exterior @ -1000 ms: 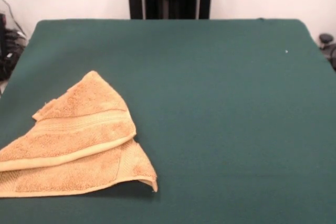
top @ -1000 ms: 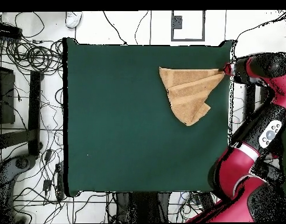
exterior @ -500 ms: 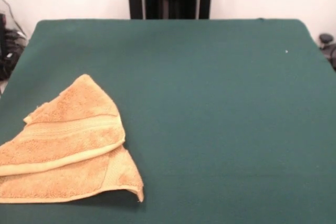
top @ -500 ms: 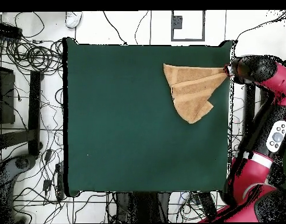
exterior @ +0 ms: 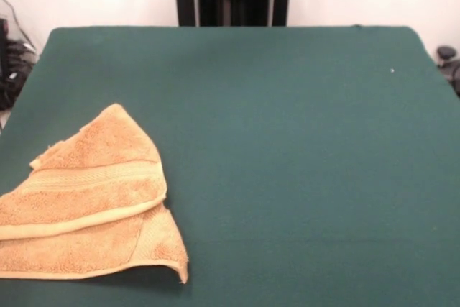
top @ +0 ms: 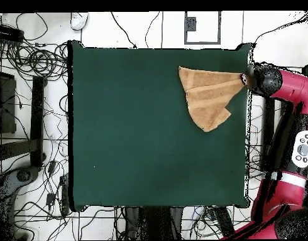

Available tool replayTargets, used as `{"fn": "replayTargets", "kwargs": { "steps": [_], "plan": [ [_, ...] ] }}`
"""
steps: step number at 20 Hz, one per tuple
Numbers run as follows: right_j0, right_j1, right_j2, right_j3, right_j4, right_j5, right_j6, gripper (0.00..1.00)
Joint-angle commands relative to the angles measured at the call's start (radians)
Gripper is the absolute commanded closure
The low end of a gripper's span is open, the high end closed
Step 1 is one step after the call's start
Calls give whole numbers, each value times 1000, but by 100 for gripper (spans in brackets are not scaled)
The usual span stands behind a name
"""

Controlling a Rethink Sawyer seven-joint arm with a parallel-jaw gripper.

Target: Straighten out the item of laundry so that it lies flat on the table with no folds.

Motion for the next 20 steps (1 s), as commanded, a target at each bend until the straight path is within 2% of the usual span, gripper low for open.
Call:
{"fn": "replayTargets", "kwargs": {
  "steps": [1, 9, 20],
  "plan": [
    [67, -15, -270, 105, 14, -45, 343, 0],
    [99, -13, -337, 67, 81, -85, 339, 0],
    [158, -46, -489, 116, 153, -190, 490, 0]
  ]
}}
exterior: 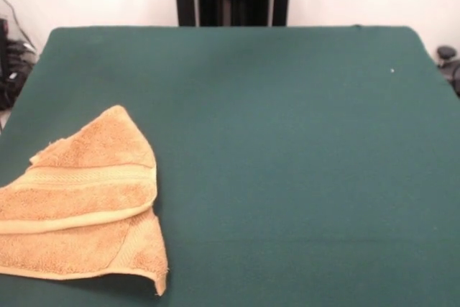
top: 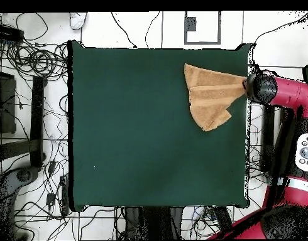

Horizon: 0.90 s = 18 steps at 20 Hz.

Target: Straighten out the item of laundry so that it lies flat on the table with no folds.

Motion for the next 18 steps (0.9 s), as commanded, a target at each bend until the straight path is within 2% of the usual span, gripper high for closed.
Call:
{"fn": "replayTargets", "kwargs": {
  "steps": [1, 9, 18],
  "plan": [
    [84, 18, -219, 113, 26, -58, 407, 0],
    [140, 0, -335, 151, 61, -136, 539, 0],
    [195, -2, -436, 153, 122, -189, 612, 0]
  ]
}}
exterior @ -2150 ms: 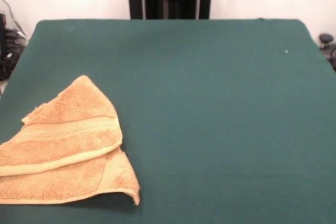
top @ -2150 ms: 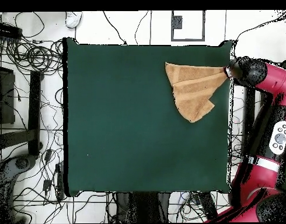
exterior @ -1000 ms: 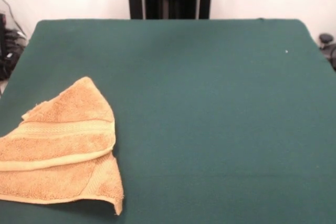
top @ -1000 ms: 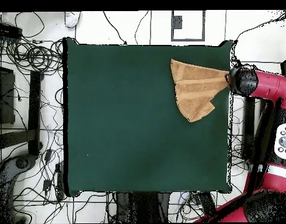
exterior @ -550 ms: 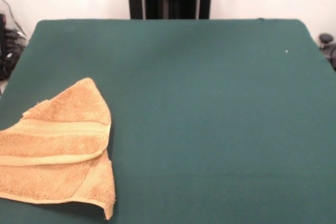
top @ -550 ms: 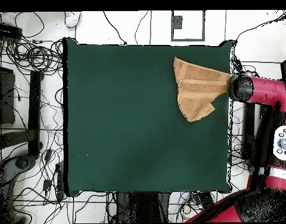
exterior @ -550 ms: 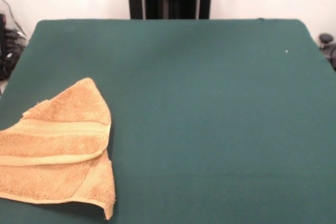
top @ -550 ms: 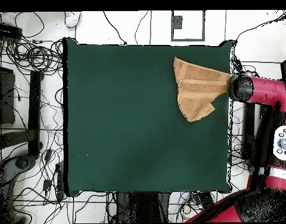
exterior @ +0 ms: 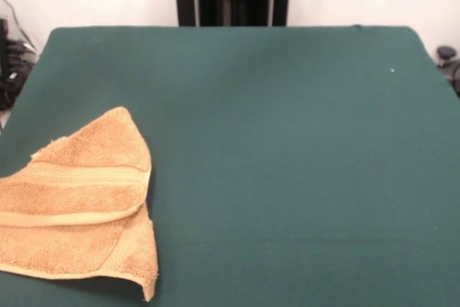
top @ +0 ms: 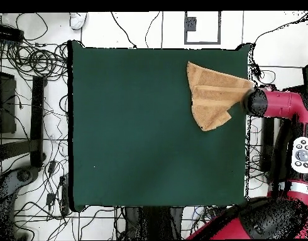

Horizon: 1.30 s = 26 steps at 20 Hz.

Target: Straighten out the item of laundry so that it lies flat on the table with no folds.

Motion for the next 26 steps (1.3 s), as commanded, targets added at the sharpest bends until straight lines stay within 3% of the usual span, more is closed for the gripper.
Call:
{"fn": "replayTargets", "kwargs": {
  "steps": [1, 21, 26],
  "plan": [
    [97, 16, -118, 139, 63, -57, 349, 0],
    [226, 32, -327, 165, 207, -140, 566, 0],
    [198, 41, -308, 165, 296, -119, 514, 0]
  ]
}}
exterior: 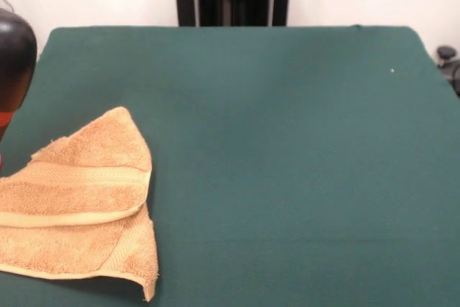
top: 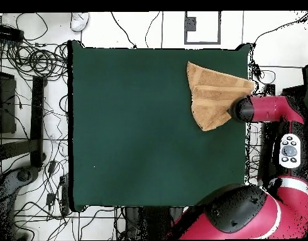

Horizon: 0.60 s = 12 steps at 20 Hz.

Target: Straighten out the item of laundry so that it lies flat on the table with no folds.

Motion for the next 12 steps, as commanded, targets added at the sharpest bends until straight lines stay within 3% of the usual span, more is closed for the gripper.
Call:
{"fn": "replayTargets", "kwargs": {
  "steps": [1, 12],
  "plan": [
    [36, 42, 15, 143, 145, -12, 260, 0],
    [-4, 79, 25, 132, 275, -31, 151, 0]
  ]
}}
